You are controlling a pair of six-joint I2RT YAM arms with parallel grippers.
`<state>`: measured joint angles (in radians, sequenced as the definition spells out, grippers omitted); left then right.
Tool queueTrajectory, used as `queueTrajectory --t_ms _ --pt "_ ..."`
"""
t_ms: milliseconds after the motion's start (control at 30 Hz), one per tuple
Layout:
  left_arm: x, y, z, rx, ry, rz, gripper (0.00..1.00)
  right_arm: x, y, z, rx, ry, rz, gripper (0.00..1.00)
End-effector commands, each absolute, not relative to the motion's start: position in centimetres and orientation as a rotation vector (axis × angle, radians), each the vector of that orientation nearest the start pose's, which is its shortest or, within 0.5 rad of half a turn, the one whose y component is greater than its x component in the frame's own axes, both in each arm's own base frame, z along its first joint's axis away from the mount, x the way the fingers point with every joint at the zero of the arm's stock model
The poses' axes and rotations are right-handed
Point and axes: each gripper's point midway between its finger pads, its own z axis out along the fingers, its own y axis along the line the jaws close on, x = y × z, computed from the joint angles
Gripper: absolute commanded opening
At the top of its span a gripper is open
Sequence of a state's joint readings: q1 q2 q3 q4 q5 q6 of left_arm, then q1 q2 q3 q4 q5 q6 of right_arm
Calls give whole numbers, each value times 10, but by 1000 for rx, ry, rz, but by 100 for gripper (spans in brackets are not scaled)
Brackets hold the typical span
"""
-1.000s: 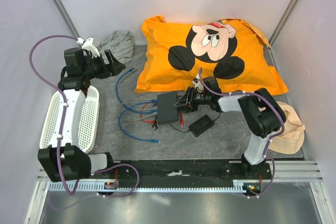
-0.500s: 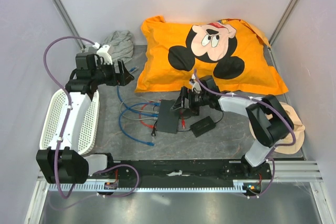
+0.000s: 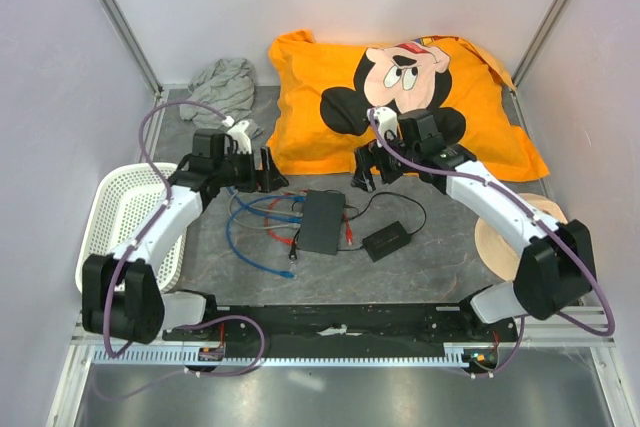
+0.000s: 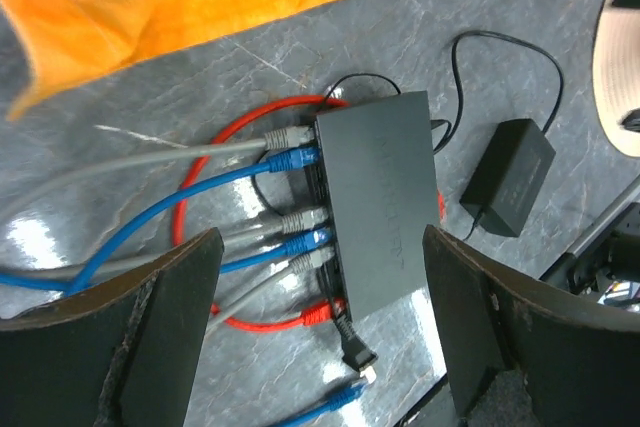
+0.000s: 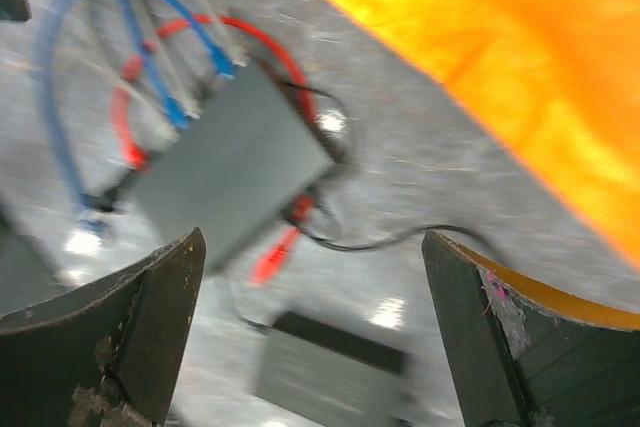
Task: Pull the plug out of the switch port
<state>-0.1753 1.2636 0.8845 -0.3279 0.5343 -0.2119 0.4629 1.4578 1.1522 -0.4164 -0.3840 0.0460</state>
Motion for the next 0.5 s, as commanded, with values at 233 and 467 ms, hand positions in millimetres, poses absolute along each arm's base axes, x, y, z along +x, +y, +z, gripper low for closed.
queueTrajectory --t_ms 233,467 --pt "346 -171 108 98 2350 -825 84 314 199 126 -1029 2126 410 98" --pt "346 -205 87 303 2425 -910 75 351 222 119 -893 2161 467 98"
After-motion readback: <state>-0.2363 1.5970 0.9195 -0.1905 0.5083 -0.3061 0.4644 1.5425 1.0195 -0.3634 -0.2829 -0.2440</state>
